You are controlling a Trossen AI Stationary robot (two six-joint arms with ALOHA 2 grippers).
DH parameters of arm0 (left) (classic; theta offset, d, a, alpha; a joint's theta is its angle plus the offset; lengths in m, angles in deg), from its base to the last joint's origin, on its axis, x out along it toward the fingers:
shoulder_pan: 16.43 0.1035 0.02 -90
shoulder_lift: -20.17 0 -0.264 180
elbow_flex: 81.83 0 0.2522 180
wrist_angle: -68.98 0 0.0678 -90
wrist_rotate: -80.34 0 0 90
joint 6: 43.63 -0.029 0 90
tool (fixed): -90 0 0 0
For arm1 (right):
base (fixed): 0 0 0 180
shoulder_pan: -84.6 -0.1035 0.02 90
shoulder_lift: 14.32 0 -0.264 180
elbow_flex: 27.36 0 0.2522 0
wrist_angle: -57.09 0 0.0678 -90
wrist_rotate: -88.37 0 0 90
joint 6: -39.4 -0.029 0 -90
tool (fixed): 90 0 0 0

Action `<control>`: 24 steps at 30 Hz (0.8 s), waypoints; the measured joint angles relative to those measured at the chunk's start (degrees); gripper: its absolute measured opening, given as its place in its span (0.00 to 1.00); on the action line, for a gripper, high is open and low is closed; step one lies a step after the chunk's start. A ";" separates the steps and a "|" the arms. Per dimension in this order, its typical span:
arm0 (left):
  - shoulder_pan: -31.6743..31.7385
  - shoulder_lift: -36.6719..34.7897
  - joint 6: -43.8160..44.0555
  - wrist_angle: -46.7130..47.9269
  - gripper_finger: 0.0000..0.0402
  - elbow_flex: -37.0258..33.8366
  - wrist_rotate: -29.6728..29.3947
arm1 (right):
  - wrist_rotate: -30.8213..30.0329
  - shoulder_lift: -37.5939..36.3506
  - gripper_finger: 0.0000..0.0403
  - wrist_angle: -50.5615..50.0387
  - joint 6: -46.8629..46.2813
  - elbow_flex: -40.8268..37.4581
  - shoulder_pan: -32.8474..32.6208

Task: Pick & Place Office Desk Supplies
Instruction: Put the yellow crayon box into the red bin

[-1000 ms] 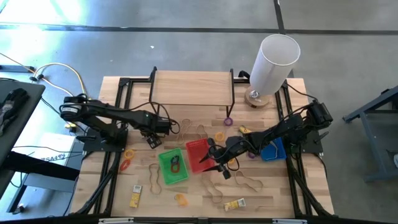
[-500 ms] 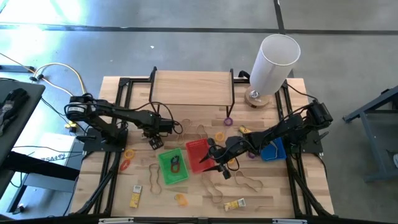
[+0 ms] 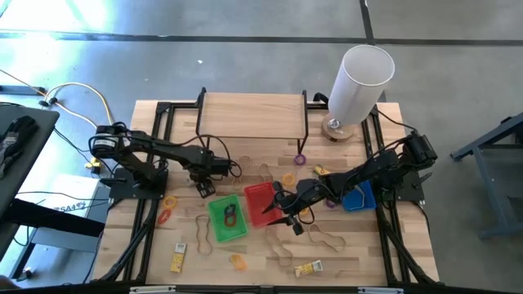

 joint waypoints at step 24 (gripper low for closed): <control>-7.98 0.07 2.98 12.95 0.26 8.62 -5.83 | -0.16 0.00 0.43 0.37 -2.83 0.00 0.01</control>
